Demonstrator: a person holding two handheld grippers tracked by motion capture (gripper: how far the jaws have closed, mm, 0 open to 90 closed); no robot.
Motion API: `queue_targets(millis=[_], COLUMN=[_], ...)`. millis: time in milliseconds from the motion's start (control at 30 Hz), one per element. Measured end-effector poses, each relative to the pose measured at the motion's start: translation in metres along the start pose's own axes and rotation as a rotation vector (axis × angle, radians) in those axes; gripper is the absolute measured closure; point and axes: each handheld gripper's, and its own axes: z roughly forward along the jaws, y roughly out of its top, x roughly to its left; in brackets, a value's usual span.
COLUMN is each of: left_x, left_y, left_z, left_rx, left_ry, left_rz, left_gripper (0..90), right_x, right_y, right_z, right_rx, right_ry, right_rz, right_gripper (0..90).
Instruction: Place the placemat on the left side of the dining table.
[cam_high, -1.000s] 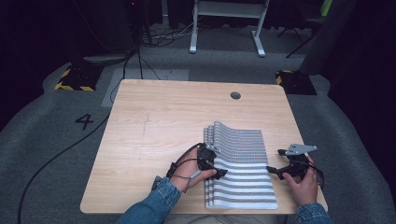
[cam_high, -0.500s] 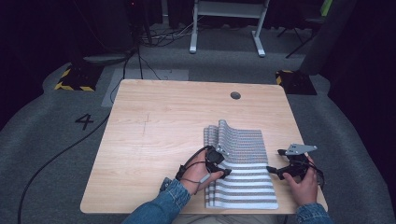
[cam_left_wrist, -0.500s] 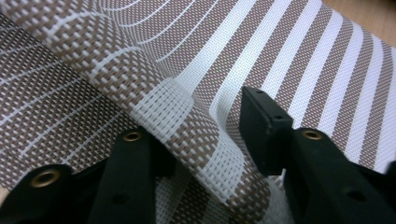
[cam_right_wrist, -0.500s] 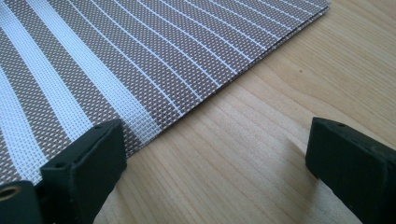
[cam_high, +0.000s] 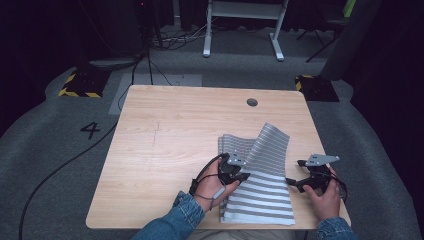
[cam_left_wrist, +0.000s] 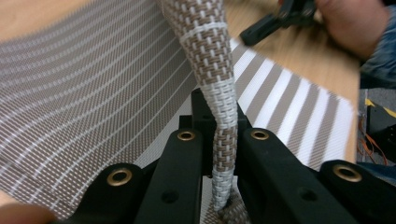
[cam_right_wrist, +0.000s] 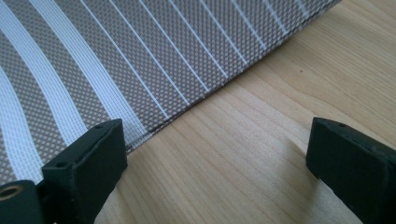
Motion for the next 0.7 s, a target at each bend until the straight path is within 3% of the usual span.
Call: queue_targets(millis=[200, 333, 633, 700], left_x=[-0.007, -0.006, -0.002, 0.0], left_y=[0.009, 0.012, 0.013, 0.012], left_z=[-0.024, -0.045, -0.095, -0.104], left_rx=[0.003, -0.009, -0.027, -0.037], left_ry=[0.008, 0.016, 0.092, 0.113], left_rz=[0.092, 0.118, 0.2, 0.2], left_gripper=[88.7, 88.7, 88.7, 88.7], right_x=[0.0, 0.0, 0.0, 0.0], right_y=[0.0, 0.0, 0.0, 0.0], right_z=[0.0, 0.0, 0.0, 0.0], right_rx=[0.002, 0.002, 0.002, 0.002], right_ry=[0.0, 0.0, 0.0, 0.0], right_rz=[0.003, 0.005, 0.006, 0.006], right_gripper=[5.2, 5.3, 5.4, 5.4])
